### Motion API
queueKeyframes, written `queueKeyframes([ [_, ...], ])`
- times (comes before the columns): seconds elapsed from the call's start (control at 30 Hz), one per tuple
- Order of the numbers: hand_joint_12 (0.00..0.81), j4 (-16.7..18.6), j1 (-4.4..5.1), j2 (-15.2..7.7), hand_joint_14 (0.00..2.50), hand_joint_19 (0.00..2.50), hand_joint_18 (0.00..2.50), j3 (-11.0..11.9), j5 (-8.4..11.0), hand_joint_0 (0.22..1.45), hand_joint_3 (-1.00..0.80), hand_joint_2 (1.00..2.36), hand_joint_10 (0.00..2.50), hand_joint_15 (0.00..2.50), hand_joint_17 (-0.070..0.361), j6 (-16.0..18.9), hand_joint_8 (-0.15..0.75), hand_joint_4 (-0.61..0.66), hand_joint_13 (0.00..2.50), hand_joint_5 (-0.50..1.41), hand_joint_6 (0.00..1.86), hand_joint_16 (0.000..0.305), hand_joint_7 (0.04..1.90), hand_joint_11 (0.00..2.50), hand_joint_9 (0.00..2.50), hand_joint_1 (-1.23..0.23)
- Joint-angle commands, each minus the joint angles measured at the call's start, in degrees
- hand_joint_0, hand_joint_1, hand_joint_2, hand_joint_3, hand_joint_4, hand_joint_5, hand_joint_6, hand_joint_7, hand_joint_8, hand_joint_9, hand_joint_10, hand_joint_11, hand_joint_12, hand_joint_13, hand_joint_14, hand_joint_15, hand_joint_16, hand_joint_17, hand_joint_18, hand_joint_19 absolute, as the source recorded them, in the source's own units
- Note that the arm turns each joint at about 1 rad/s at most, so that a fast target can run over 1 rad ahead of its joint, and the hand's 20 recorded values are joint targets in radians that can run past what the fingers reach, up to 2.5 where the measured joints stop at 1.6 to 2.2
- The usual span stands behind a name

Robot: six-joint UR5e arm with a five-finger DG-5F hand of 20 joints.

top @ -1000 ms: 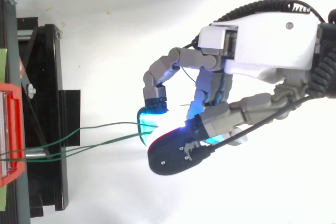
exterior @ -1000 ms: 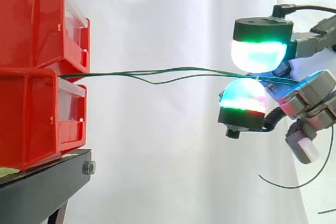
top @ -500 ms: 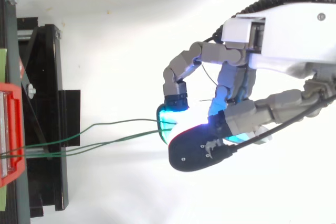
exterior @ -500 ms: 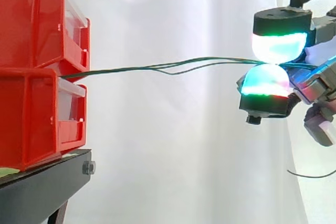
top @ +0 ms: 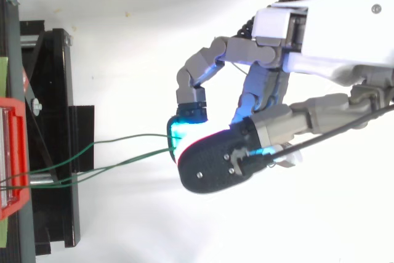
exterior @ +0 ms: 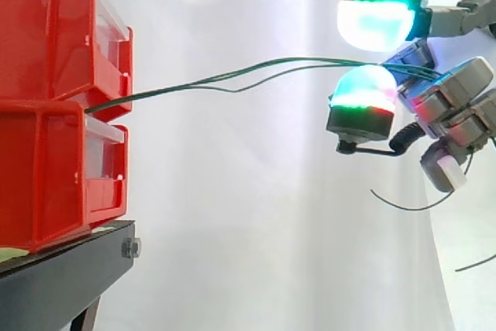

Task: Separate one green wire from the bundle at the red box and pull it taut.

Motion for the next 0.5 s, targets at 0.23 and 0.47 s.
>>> queueKeyframes([
  [0.23, 0.31, 0.9, -0.33, 0.0, 0.02, 0.65, 0.9, 0.0, 0.34, 0.6, -0.27, 1.02, 0.01, 1.36, 0.126, 0.2, 0.268, 0.13, 1.45, -0.21, 0.89, 0.056, 1.11, 1.65, 1.33, -0.67],
  [0.47, 0.315, 0.9, -0.33, 0.0, 0.02, 0.63, 0.91, 0.0, 0.16, 0.61, -0.41, 1.01, 0.01, 1.35, 0.125, 0.2, 0.263, 0.16, 1.46, -0.21, 0.89, 0.055, 1.08, 1.66, 1.33, -0.67],
])
